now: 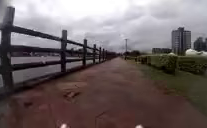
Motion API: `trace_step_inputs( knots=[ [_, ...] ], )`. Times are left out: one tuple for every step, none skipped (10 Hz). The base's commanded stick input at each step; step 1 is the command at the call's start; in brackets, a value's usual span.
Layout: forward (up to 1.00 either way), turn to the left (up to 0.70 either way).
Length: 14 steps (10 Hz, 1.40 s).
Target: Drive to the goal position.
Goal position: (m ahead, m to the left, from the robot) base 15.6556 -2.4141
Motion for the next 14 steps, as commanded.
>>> trace_step_inputs(
  knots=[
    [0.85,-0.33],
    [0.85,-0.18],
    [0.85,0.01],
    [0.85,0.01],
    [0.85,0.01],
    [0.85,0.00],
    [0.85,-0.07],
    [0.85,-0.20],
    [0.85,-0.31],
    [0.85,-0.33],
    [0.85,-0.33],
    [0.85,-0.31],
    [0.85,-0.28],
    [0.85,-0.07]
  ],
)
